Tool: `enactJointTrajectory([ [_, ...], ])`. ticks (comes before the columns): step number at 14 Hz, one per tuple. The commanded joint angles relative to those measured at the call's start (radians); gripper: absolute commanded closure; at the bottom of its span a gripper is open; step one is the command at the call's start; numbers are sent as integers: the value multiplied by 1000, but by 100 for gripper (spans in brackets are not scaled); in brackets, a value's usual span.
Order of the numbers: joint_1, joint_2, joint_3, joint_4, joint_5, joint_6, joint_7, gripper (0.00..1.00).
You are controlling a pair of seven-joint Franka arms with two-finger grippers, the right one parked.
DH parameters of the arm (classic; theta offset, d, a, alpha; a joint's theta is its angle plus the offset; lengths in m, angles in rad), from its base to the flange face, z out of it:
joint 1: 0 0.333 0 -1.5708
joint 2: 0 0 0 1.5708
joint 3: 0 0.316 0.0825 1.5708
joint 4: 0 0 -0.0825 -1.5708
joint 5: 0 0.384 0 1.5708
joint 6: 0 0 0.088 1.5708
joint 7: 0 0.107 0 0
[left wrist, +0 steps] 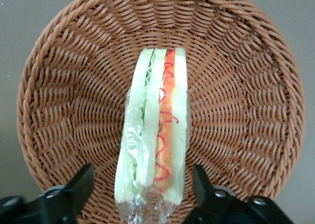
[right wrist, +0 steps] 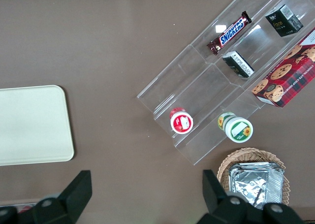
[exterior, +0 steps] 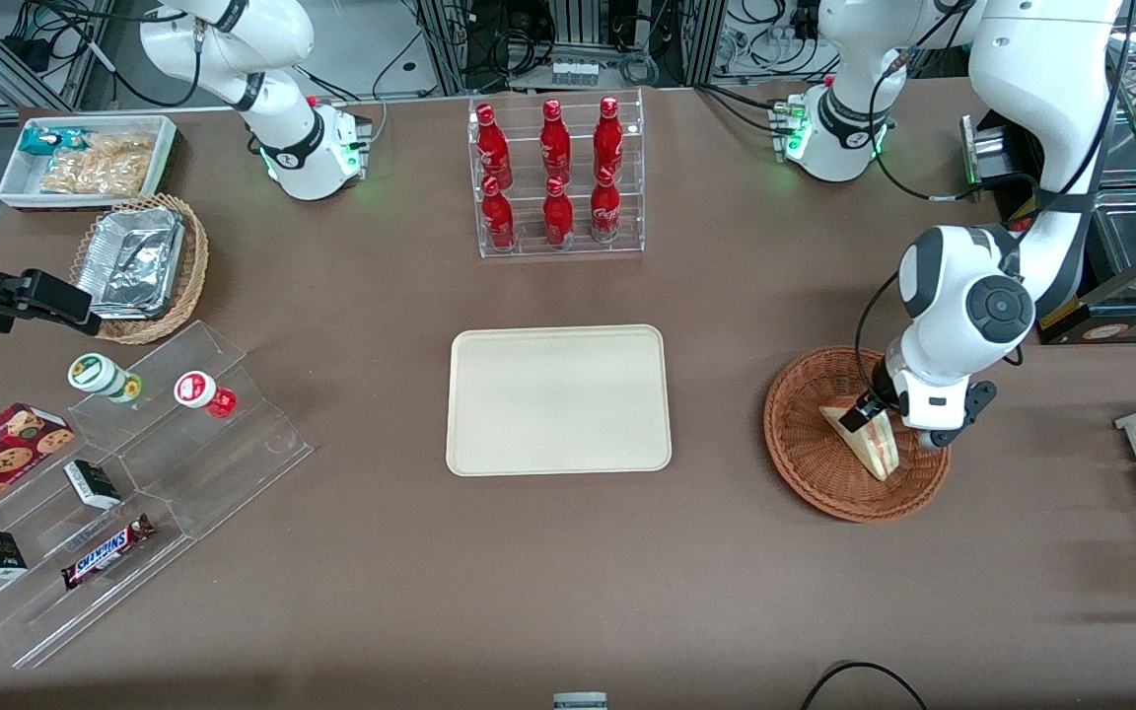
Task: Place sandwich from basket to tray
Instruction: 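Lower the open left gripper over the wrapped sandwich and grasp it, then lift the sandwich and carry it over the cream tray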
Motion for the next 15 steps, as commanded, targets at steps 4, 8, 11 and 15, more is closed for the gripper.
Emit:
enactJointTrajectory([
  [4,-6,13,4,44,9,-12,-6,94],
  [8,-11,-20,-31,177,16,-270,159,96],
  [11,-12,12,-120,303,24,-426,360,96],
  [15,-84,60,-241,354,26,-427,235,100],
])
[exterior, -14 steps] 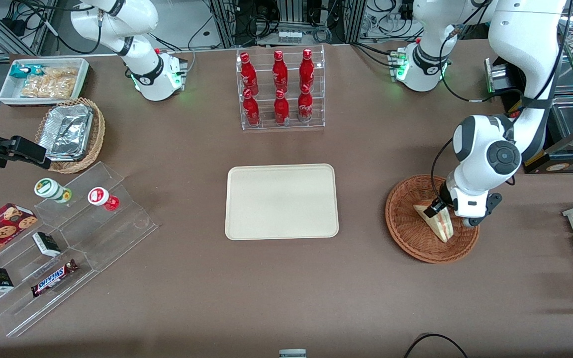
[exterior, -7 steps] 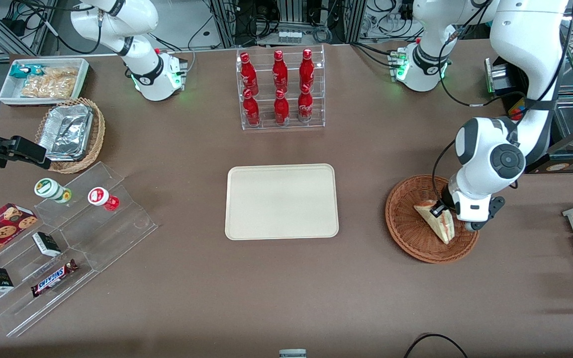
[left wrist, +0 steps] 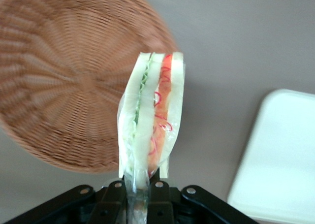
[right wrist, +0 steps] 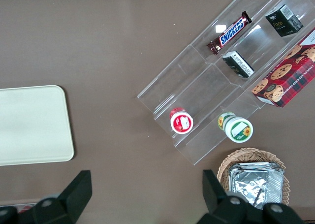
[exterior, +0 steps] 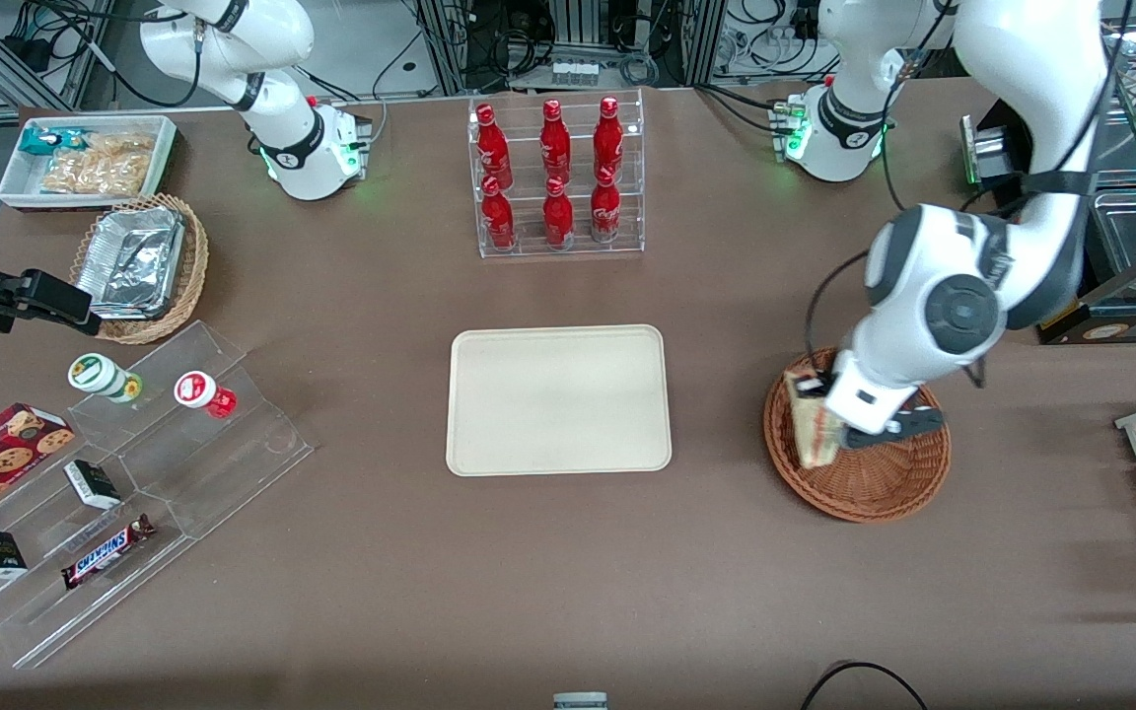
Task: Place sandwich from basket to tray
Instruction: 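Lift the sandwich and carry it over the cream tray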
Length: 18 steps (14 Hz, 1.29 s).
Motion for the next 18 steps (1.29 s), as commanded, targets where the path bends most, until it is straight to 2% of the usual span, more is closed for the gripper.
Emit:
enactJointTrajectory([
  [1,-111,85,-25,97,19,-20,-112,100],
  [5,-267,240,-25,264,76,-13,-302,100],
  [8,-378,328,-22,358,88,19,-382,100],
  [11,-462,391,-22,401,175,91,-514,100],
  [14,-507,457,-23,444,296,94,-649,100],
  [18,-515,477,-25,433,292,160,-666,100],
])
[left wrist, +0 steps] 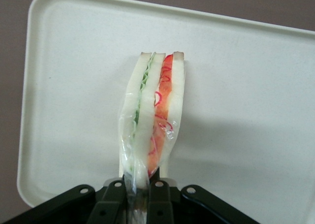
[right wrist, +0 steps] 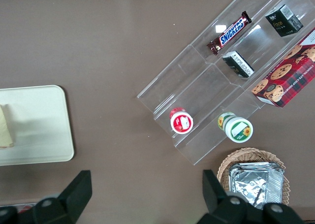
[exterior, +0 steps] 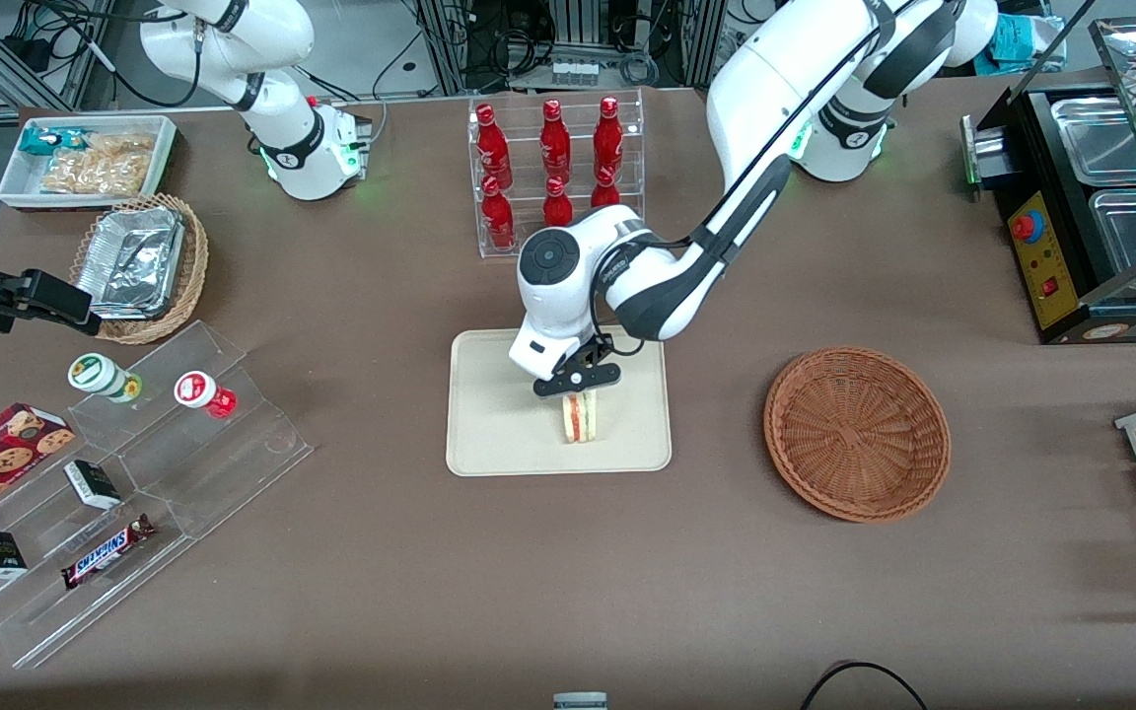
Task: Place sandwich from basket to tray
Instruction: 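Lift the sandwich and carry it over the cream tray, then lower the sandwich onto the tray and open the left gripper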
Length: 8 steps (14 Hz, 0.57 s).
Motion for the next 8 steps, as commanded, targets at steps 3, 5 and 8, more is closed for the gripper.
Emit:
enactJointTrajectory([
  [3,7,23,4,31,-38,79,-2,93],
  [5,22,27,3,24,-77,103,36,34],
  [8,19,16,4,21,-98,88,48,0],
])
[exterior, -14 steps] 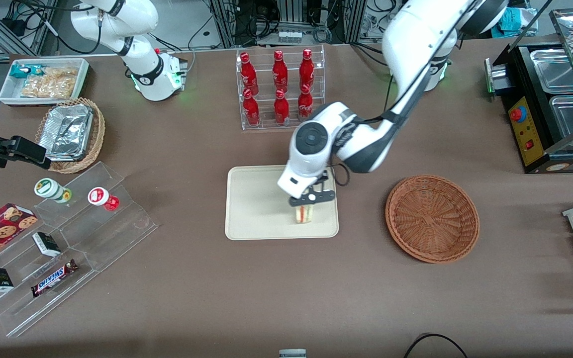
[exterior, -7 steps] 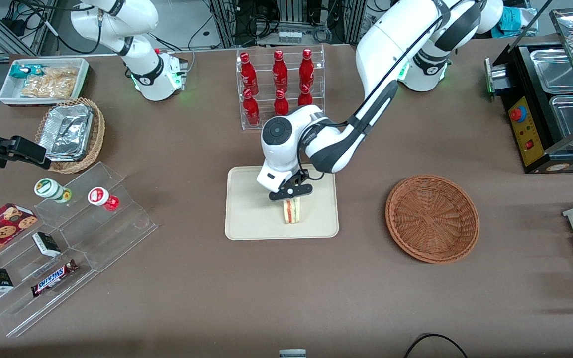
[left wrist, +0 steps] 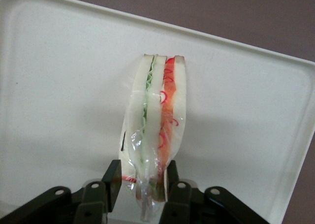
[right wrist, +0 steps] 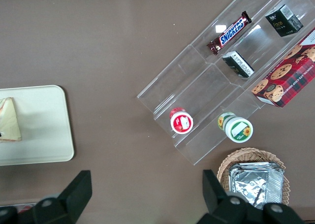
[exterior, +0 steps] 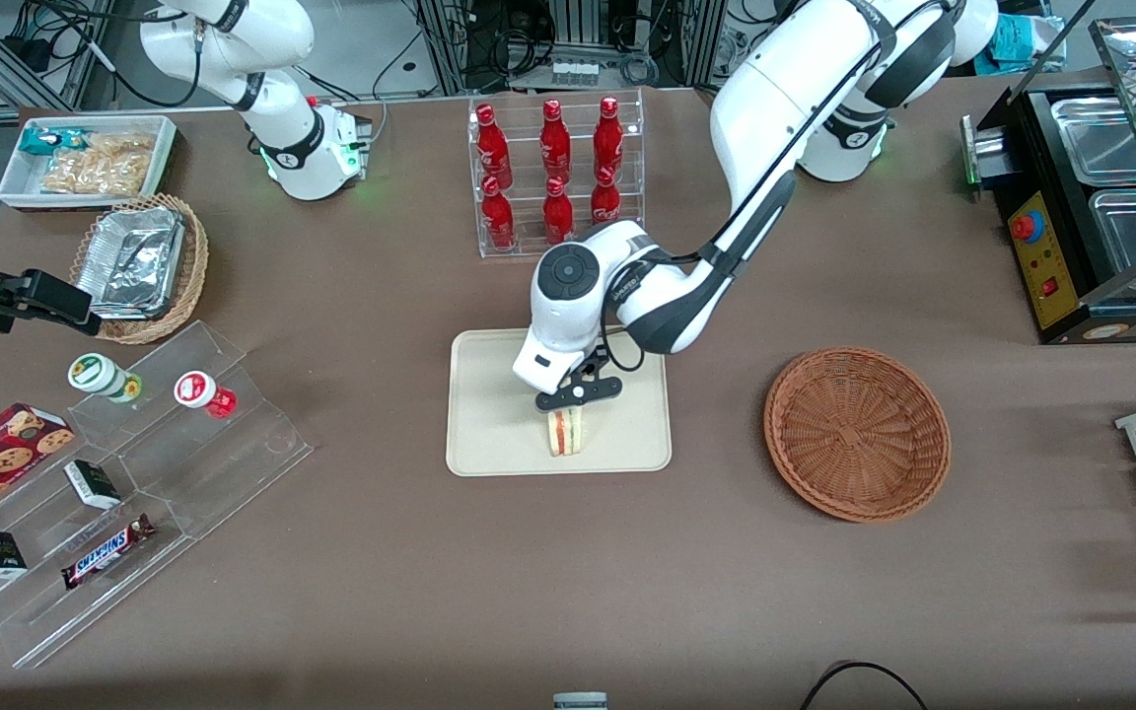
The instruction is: Place sandwich from basket to tray
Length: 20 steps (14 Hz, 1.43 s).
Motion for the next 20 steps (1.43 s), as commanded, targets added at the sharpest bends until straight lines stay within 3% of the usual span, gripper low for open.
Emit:
enactJointTrajectory([
  [1,-6,-10,-2,18,-12,-32,32,0],
  [8,73,-220,29,9,-12,-434,177,0],
  [12,212,-313,60,-106,-28,-430,207,0],
  [15,306,-390,61,-192,-113,-433,426,0],
  [20,459,-548,63,-318,-157,-454,633,0],
])
